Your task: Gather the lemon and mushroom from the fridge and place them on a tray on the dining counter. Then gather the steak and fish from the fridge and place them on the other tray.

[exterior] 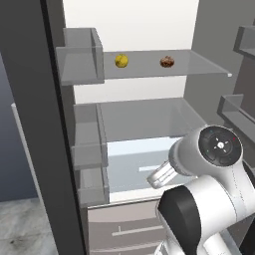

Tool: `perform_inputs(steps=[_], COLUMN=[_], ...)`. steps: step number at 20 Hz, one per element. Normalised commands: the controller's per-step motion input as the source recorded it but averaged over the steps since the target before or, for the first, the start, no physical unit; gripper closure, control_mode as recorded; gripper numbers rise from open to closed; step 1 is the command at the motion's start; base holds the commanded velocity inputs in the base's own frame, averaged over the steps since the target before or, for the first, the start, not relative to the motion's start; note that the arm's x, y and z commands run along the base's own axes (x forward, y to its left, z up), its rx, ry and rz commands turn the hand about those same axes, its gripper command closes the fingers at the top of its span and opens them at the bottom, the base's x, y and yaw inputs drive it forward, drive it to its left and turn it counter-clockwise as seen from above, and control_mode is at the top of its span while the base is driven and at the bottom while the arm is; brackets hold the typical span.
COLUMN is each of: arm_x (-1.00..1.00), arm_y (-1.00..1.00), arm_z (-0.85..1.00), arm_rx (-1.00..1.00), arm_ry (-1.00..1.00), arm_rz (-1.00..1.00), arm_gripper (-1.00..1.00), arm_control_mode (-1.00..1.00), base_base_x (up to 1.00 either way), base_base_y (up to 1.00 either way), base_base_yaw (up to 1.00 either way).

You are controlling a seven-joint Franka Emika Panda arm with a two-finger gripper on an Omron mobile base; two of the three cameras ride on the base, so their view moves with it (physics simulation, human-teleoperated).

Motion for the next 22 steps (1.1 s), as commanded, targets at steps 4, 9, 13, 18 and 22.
perform_inputs(steps=[4,9,13,18,22], arm_x=[0.00,0.00,0.00,0.46,0.52], arm_y=[0.00,0.00,0.00,-0.08,-0.19], arm_z=[0.00,0.00,0.00,0.20,0.18], arm_rx=[0.00,0.00,0.00,0.08,0.10], arm_ry=[0.00,0.00,0.00,0.00,0.00], arm_rz=[0.00,0.00,0.00,0.00,0.00], arm_gripper=[-1.00,-1.00,-1.00,-1.00,-1.00], arm_control_mode=[1.00,1.00,1.00,-1.00,-1.00], base_base_x=[0.50,0.53,0.61,0.13,0.00], base_base_y=[-0.20,-0.16,-0.10,-0.01,0.00], base_base_yaw=[0.00,0.00,0.00,0.00,0.00])
